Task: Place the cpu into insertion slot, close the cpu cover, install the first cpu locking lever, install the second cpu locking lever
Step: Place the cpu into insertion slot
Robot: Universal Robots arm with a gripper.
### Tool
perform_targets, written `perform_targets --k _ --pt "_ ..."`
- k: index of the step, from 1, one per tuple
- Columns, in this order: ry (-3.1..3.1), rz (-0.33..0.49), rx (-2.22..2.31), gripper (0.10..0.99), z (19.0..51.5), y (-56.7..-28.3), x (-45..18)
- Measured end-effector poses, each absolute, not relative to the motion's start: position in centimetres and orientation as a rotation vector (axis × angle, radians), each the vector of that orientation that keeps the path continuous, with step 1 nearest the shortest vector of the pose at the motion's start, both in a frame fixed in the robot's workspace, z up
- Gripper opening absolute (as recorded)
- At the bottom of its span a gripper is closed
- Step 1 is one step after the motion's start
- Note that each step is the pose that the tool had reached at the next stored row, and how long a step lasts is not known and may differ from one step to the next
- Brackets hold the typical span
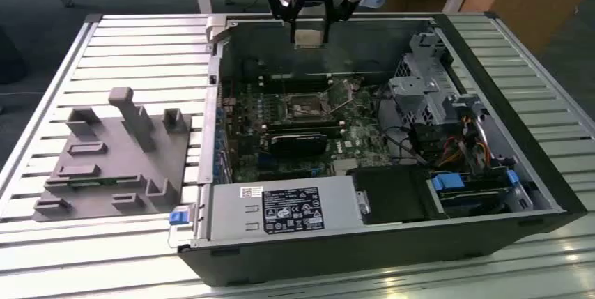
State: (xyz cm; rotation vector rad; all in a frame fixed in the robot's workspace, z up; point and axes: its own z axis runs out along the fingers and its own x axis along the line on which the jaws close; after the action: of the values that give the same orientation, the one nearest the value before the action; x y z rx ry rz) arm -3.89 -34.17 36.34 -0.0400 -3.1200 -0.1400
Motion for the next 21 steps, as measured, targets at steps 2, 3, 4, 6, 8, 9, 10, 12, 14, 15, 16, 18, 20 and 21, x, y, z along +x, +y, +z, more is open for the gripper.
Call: perform_targets --k 2,3,4,6,8,9,10,12,14,15,16,18,20,21 --pt "-3.12 -0.14 -0.04 0.537 36.33 -34.17 -3.89" --pt "-3.12 -0.14 -0.04 0.537 36.33 -34.17 -3.9" --pt "-3.12 -0.14 -0.041 0.537 36.33 -34.17 -3.89" --pt "-3.12 -0.14 -0.051 0.537 36.33 -34.17 -3.89" --pt "-3.12 -0.14 -0.085 0.537 36.32 -34.17 -3.9" --pt "-3.12 -0.14 -0.108 0.537 36.32 -34.17 -3.9" --pt "-3.12 -0.139 -0.133 0.537 36.31 -34.17 -3.9" --pt "-3.119 -0.139 -0.188 0.537 36.26 -34.17 -3.89" --pt "-3.117 -0.14 -0.242 0.537 36.21 -34.17 -3.89" --pt "-3.115 -0.14 -0.27 0.537 36.18 -34.17 -3.89" --pt "-3.113 -0.14 -0.297 0.537 36.16 -34.17 -3.89" --pt "-3.109 -0.14 -0.351 0.537 36.12 -34.17 -3.89" --pt "-3.105 -0.141 -0.402 0.537 36.08 -34.17 -3.9" --pt "-3.103 -0.141 -0.419 0.537 36.06 -34.17 -3.89"
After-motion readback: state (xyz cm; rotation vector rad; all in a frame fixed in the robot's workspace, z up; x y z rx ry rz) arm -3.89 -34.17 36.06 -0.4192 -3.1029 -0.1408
